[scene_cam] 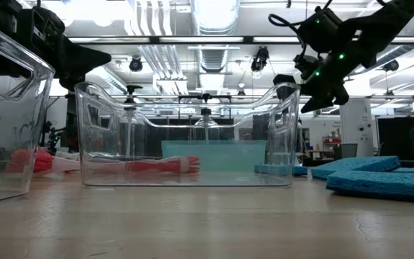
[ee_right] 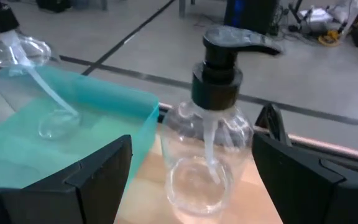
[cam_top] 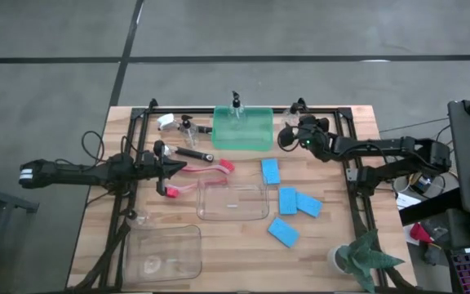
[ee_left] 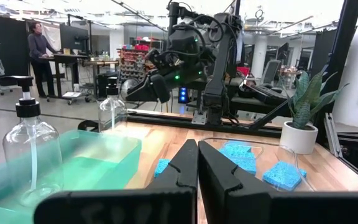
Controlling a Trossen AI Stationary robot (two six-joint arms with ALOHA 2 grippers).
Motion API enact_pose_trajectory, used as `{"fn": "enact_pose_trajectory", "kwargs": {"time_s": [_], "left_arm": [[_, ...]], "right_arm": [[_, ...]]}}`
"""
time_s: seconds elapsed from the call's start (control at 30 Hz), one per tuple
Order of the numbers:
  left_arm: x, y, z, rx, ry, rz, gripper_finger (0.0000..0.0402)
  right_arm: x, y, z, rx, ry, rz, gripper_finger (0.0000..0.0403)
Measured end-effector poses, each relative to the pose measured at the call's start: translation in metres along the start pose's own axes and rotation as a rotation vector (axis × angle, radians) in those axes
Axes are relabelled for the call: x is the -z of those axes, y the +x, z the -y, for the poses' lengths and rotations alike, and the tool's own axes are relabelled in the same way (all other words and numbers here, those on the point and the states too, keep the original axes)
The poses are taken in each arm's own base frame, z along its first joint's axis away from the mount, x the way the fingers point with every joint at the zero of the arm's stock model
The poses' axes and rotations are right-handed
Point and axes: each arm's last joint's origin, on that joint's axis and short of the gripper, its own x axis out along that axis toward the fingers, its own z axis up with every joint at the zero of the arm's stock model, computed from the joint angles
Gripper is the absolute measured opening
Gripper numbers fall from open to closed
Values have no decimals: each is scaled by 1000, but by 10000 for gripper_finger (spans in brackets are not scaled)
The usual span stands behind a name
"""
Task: Pick & Place Kitchen Sink Supplies
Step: Put the transparent soap dispenser into the green bin
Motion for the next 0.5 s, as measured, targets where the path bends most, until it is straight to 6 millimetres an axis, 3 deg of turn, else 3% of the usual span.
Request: {"fn": "enact_pose_trajectory", "kwargs": {"time_s": [0.5], "left_arm": [[0, 0, 0, 0, 0, 0, 7]], "right_arm": [[-7, 23, 10, 70, -4, 46, 325]]}}
